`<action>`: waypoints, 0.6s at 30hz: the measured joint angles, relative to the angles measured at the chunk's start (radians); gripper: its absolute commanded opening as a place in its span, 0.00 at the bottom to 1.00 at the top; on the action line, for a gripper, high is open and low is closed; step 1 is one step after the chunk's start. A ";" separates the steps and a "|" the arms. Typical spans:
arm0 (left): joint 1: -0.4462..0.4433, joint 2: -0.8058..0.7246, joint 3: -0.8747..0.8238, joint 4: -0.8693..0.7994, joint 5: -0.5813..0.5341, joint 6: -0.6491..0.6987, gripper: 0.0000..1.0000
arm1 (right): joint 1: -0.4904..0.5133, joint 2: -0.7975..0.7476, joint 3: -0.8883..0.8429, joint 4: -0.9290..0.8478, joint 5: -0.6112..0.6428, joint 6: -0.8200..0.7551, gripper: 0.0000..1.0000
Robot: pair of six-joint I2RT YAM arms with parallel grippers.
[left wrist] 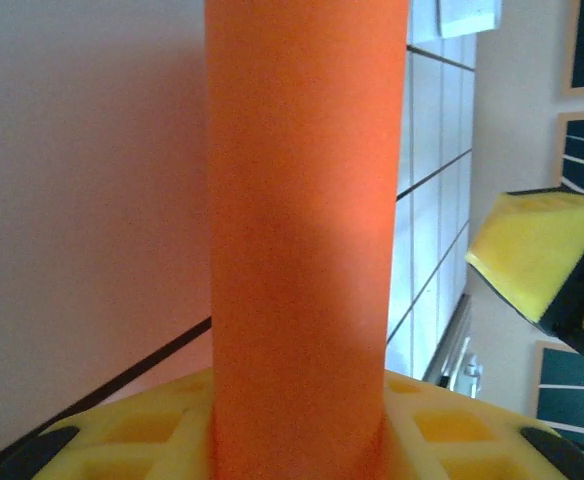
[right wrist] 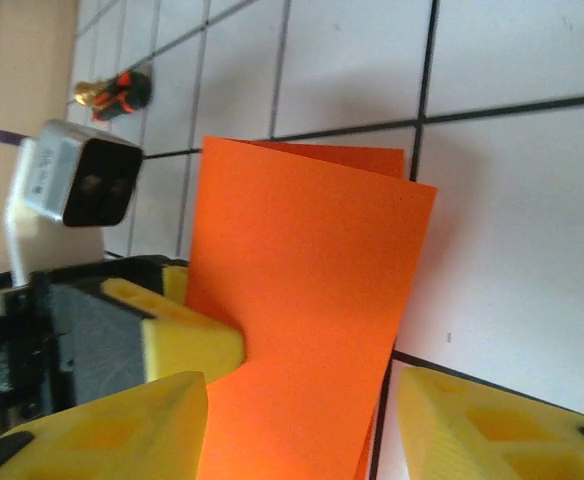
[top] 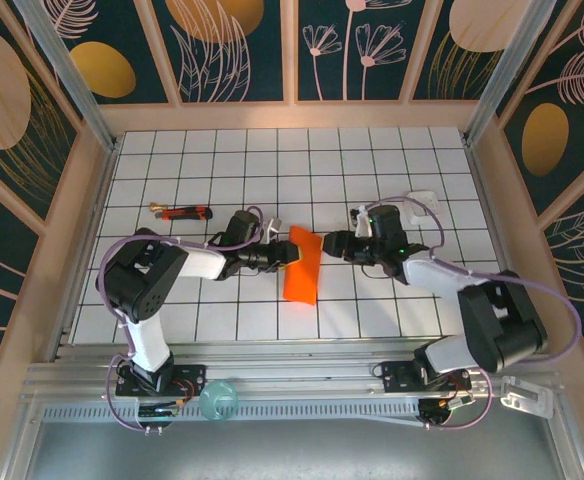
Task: Fold a paper plane with a square sheet of paper (pick it up from the middle)
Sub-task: First fold the square sheet of paper in half at the center of the table.
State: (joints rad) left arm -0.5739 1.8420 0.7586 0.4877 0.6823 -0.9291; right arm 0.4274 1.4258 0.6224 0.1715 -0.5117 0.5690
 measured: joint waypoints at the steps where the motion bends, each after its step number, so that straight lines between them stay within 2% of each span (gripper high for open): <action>1: 0.000 0.003 -0.005 -0.004 -0.003 0.010 0.38 | 0.002 0.035 0.000 0.018 0.001 0.016 0.51; 10: 0.000 0.004 -0.047 0.014 -0.010 0.031 0.37 | 0.016 0.213 0.001 0.129 -0.040 0.101 0.56; 18: 0.006 0.003 -0.094 0.093 -0.021 -0.007 0.32 | 0.030 0.260 0.003 0.215 -0.072 0.155 0.49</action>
State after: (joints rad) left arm -0.5682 1.8450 0.6647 0.5808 0.6609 -0.9363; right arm 0.4572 1.6859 0.6254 0.3862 -0.5835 0.7238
